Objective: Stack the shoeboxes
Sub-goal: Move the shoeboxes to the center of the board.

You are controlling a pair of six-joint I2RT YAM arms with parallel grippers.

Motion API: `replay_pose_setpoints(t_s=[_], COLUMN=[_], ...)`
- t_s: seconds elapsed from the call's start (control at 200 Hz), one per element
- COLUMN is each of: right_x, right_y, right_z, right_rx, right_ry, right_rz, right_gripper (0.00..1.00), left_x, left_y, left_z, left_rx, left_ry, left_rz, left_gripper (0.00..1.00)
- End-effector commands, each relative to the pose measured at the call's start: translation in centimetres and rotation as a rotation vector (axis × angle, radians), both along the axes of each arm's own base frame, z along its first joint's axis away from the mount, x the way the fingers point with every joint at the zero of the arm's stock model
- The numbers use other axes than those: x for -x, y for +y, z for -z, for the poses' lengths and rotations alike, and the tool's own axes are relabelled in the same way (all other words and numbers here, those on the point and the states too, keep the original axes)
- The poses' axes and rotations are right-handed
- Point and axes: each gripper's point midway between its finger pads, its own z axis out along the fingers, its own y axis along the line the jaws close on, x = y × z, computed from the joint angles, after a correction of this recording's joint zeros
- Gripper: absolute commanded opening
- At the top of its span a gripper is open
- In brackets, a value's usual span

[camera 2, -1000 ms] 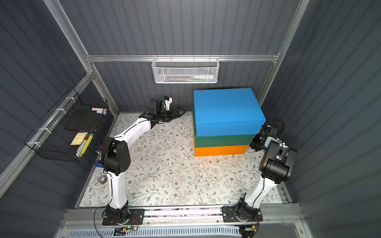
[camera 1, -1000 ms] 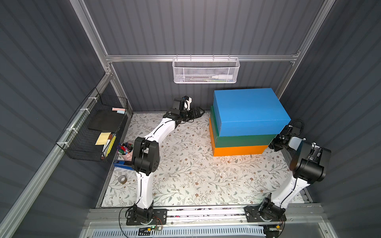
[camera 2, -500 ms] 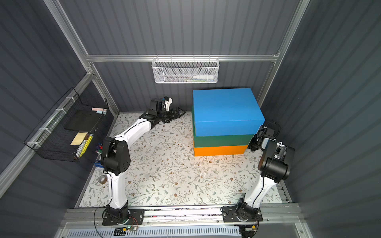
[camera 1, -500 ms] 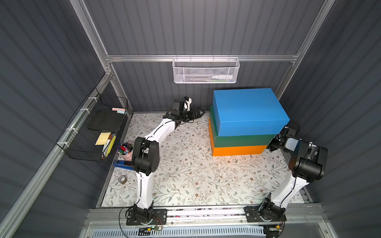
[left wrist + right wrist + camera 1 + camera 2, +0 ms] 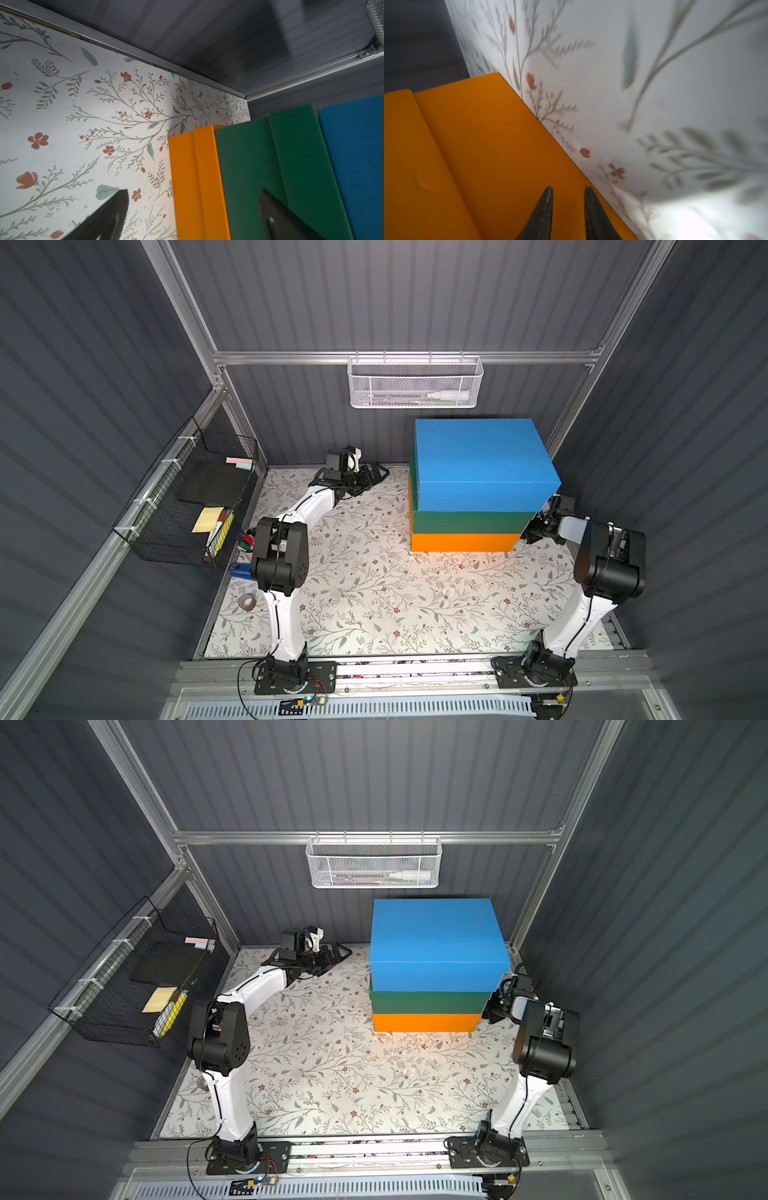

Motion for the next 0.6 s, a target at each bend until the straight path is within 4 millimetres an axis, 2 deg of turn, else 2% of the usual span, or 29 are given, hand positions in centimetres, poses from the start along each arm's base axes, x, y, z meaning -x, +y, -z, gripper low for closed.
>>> replay_pose_setpoints(t_s=[0.0,0.425,0.595], right_x=[-0.4,-2.9,-3.4], right_y=[1.5,6.4,7.2], right_z=[0.0,-0.8,-0.8], right_rx=[0.000,0.019,0.035], right_ry=[0.010,-0.009,-0.011], right_rz=[-0.026,-0.128,-0.149], right_gripper=[0.29,0.29,0.29], left_x=[0.8,1.9,2.5], left_y=[0.3,2.1,2.4], left_z=[-1.8,-2.0,-1.9], left_rx=[-0.008,-0.017,-0.023], left_ry=[-0.050,-0.063,-0.062], left_rz=[0.014,-0.011,-0.009], left_gripper=[1.00,0.99,1.00])
